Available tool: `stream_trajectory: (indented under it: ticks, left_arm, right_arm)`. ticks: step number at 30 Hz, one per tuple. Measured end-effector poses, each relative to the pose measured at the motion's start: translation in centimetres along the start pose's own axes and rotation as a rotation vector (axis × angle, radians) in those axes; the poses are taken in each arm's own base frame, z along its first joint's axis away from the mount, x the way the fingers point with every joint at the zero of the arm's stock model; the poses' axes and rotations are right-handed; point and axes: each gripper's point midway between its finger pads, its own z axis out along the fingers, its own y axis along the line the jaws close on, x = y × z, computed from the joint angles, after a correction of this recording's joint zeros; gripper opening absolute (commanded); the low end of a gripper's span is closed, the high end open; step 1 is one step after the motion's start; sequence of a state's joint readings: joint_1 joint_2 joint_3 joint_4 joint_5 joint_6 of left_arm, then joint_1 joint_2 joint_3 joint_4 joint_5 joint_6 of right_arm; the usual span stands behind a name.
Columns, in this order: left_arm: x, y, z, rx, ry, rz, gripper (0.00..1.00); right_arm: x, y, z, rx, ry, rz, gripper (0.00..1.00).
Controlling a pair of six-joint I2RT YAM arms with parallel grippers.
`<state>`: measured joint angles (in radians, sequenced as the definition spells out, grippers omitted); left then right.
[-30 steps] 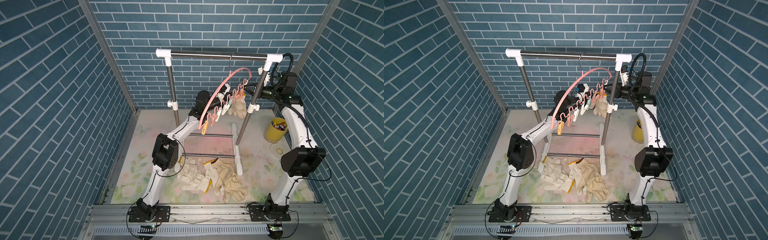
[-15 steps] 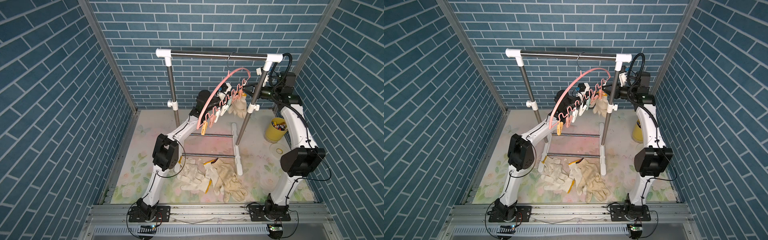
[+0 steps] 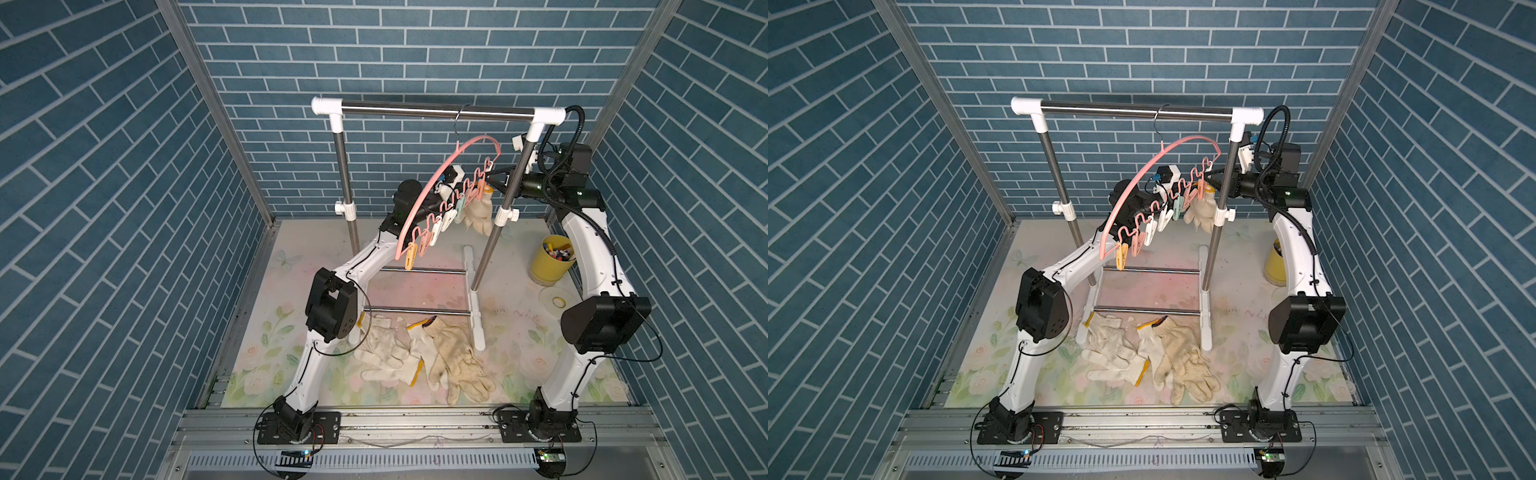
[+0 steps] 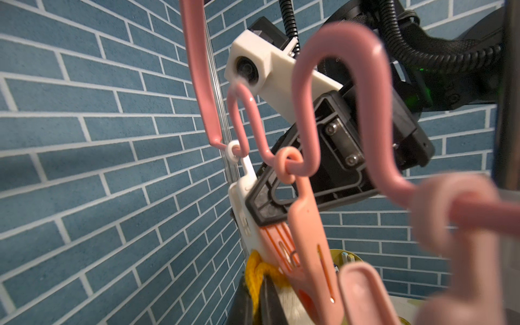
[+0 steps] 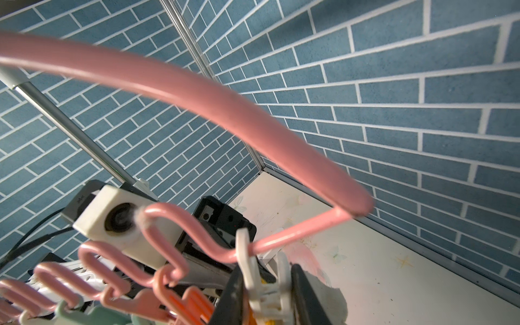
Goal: Clip the gloves onto a hanger to dry
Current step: Clamp the glove onto the hanger.
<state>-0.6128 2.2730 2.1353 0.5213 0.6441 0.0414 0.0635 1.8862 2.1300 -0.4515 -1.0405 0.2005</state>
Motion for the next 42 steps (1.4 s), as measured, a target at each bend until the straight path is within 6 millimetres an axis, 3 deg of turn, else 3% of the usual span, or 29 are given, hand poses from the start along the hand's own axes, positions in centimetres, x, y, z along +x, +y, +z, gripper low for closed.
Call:
stream_trajectory:
  ticks: [3, 8, 11, 19, 27, 31, 34, 37, 42]
  left_arm:
    - [0.0, 0.0, 0.0, -0.003, 0.0, 0.0, 0.0]
    - [0.0, 0.0, 0.0, -0.006, 0.0, -0.001, 0.0]
    - [0.0, -0.1, 0.1, -0.004, 0.0, -0.001, 0.0]
    - [0.0, -0.4, 0.3, -0.004, -0.001, -0.002, 0.01]
    - [0.1, 0.4, 0.2, -0.051, -0.002, -0.011, 0.32]
    - [1.2, 1.7, -0.4, -0.129, 0.01, -0.045, 0.43]
    - [2.7, 3.0, -1.4, -0.208, 0.039, -0.075, 0.54]
    - [3.6, 3.8, -2.6, -0.272, 0.068, -0.078, 0.55]
    - [2.1, 4.3, -4.7, -0.348, 0.09, -0.03, 0.56]
  right_arm:
    - [0.0, 0.0, 0.0, 0.004, 0.002, 0.003, 0.14]
    - [0.1, -0.1, 0.0, 0.01, 0.004, -0.004, 0.43]
    - [0.2, -0.1, 0.0, 0.012, 0.01, -0.011, 0.49]
    - [0.4, -0.4, 0.0, 0.04, 0.016, -0.013, 0.56]
    - [0.0, -1.2, -0.2, 0.094, 0.005, -0.021, 0.62]
    - [-0.5, -2.0, -0.9, 0.153, -0.01, -0.026, 0.65]
    - [-1.1, -2.1, -2.2, 0.215, -0.031, -0.033, 0.65]
    - [-1.8, -2.2, -3.9, 0.284, -0.058, -0.036, 0.65]
    - [-2.4, -2.2, -6.8, 0.398, -0.11, -0.021, 0.66]
